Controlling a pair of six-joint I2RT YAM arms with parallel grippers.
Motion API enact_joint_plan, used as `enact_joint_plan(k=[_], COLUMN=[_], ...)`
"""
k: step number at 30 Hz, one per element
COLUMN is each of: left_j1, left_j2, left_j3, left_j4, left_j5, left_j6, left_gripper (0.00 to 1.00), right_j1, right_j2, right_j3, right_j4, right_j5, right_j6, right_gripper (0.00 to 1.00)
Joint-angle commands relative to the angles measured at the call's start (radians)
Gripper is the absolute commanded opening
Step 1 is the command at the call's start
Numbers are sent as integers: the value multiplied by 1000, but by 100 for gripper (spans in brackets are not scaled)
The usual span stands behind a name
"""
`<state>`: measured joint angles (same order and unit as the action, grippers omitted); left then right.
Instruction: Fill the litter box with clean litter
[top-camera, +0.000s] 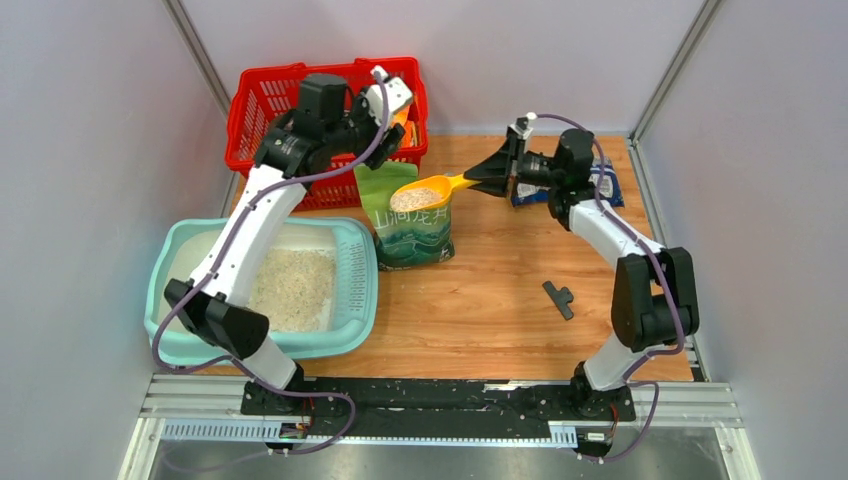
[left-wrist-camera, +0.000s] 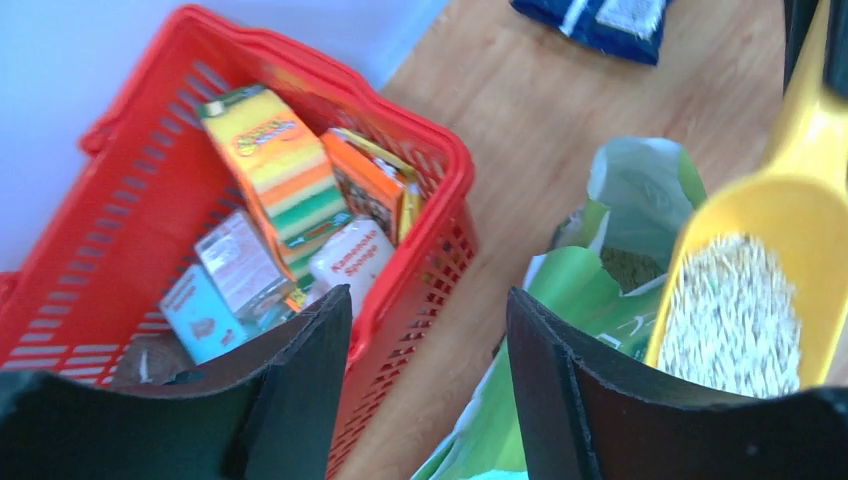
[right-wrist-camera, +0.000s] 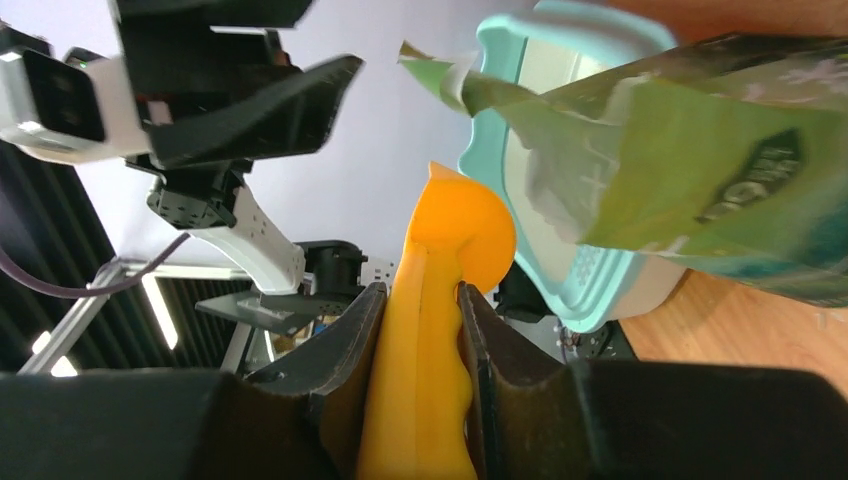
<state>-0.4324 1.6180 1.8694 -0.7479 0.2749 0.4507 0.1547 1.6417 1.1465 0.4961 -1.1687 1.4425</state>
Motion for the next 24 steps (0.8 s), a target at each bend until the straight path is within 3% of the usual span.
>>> enact_joint_plan(k=[1, 9, 13, 21, 24], left_j1=[52, 176, 222, 238, 238], left_j2=[-113, -357, -481, -713, -762], left_j3=[48, -91, -209, -352, -391], left_j4=[62, 76, 81, 67, 85], left_j5=[1, -88, -115, -128, -134], left_j6=[-112, -80, -60, -46, -49], left_gripper=[67, 68, 68, 69, 69], right_j1=[91, 322, 423, 555, 589], right_j2=[27, 231, 355, 466, 495], right_j3=[100, 330, 467, 780, 851], right_j4=[-14, -36, -141, -611, -634], right_j5=[12, 41, 115, 403, 467], right_j6=[-4, 9, -95, -575, -681], right_gripper=[0, 0, 0, 0, 0])
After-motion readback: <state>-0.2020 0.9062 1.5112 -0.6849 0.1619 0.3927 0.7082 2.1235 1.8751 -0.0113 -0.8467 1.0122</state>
